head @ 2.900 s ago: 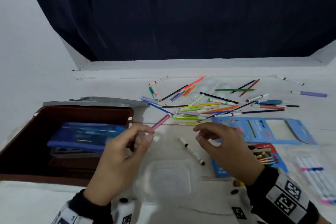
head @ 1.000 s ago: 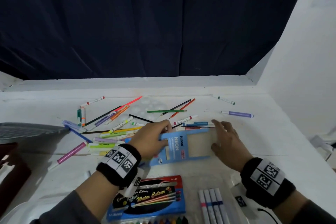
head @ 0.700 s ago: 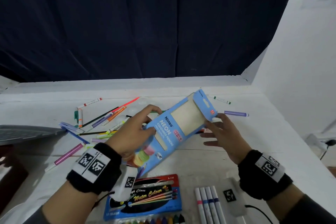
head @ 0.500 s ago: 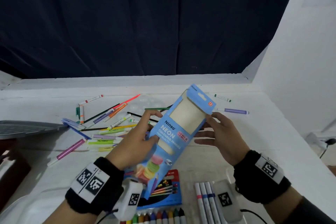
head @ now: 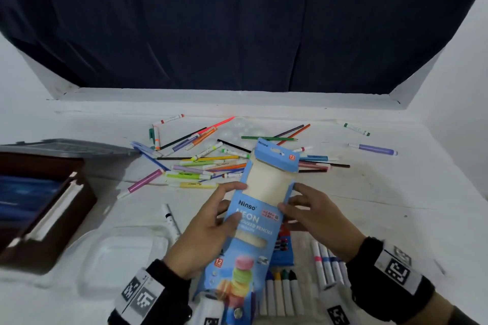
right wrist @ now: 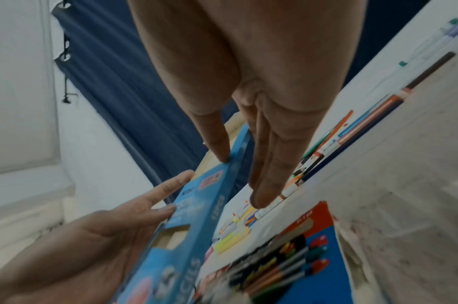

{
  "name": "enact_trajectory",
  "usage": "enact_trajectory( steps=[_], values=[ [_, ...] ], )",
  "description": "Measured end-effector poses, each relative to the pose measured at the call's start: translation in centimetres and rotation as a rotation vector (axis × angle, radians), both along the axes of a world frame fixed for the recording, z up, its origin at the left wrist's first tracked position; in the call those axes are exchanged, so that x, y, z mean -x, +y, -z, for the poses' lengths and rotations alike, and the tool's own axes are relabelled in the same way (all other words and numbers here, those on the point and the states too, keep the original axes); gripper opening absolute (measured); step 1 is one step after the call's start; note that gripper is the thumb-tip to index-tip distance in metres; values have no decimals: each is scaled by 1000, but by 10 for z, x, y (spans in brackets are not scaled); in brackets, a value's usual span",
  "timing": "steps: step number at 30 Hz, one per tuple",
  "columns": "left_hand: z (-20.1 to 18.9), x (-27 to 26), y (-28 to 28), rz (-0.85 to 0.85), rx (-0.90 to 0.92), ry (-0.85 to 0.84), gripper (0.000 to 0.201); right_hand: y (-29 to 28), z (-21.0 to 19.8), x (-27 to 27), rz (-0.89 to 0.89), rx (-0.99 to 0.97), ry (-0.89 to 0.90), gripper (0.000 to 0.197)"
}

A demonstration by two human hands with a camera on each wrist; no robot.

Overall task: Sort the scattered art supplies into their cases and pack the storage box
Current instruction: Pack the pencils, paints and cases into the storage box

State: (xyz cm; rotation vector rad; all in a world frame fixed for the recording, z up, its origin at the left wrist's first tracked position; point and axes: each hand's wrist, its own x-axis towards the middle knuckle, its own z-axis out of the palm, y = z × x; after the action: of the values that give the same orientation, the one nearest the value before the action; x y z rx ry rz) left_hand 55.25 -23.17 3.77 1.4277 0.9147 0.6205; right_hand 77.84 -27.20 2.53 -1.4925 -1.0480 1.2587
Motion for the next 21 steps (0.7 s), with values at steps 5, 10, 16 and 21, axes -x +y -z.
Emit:
enact_trajectory(
  steps=[5, 10, 16, 21],
  values=[
    [2, 42, -11, -194, -68, -52, 37, -12, 8, 23, -236, -71, -355, 30],
    [-7, 96, -18, -389, -121, -91, 32, -14, 1, 51, -400, -234, -607, 24],
    [-12, 151, -23, -504, -174, -117, 30, 0, 6, 95, -571, -321, -792, 29],
    [-7, 186, -18, -535, -123, -129, 30, 24, 11, 140, -766, -331, -999, 35]
  ],
)
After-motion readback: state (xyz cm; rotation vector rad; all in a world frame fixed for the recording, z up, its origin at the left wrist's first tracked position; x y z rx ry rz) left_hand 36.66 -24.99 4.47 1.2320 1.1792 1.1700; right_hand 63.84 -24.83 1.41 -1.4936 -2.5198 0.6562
